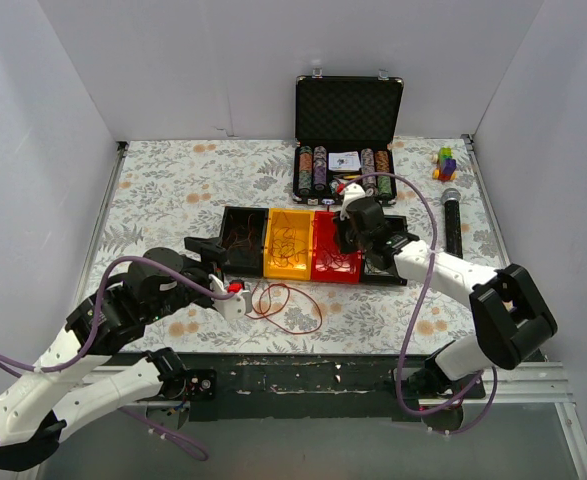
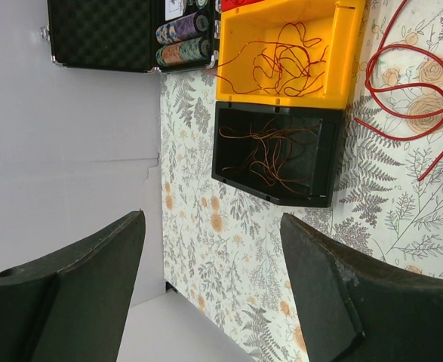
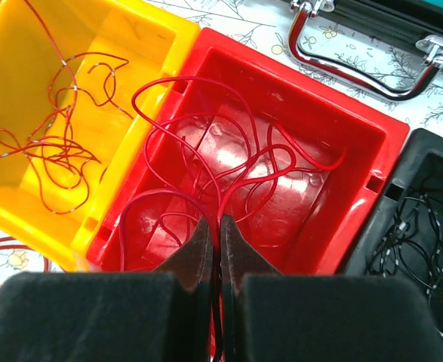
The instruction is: Untangle the cables
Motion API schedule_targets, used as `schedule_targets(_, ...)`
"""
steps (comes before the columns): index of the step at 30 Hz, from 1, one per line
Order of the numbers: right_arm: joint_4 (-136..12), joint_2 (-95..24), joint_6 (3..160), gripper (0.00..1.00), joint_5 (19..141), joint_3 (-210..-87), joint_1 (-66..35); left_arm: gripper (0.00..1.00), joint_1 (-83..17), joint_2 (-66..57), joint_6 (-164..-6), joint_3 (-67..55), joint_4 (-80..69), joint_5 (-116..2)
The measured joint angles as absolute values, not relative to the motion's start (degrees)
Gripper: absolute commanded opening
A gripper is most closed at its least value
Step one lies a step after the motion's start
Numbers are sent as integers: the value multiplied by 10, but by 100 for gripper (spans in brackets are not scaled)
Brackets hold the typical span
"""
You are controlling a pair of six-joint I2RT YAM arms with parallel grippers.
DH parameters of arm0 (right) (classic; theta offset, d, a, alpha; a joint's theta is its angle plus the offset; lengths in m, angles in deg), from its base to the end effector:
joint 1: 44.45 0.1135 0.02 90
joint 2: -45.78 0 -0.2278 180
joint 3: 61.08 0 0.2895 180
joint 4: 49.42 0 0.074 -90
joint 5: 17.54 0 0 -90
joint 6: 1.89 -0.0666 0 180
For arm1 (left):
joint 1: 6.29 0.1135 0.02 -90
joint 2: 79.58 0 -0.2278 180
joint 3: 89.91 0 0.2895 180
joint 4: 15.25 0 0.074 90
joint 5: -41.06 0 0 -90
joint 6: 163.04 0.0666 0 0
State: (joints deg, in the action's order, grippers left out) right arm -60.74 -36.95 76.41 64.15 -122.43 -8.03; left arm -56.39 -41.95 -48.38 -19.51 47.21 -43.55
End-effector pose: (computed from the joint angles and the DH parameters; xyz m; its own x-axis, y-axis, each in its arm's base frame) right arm 0.3103 0.2170 0.1584 -0.5250 -0.1380 -0.8399 -0.3913 0.9154 0.0942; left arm 0.1362 -0.1532 0.3398 0.0081 0.6379 -0.7701 0.7791 0.4787 0.4047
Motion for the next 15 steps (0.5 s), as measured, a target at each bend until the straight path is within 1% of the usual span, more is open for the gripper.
schedule_targets(6,-588,-415,754,1,640,-1224,-80,72,-563,-422,-484,-195,472,-436)
schedule_targets(14,-568,-446,748,1,634,-1220,-78,72,-563,-422,-484,-195,472,-436)
schedule_targets(15,-568,-448,748,3,632,-1220,-76,72,-563,-422,-484,-195,472,-436)
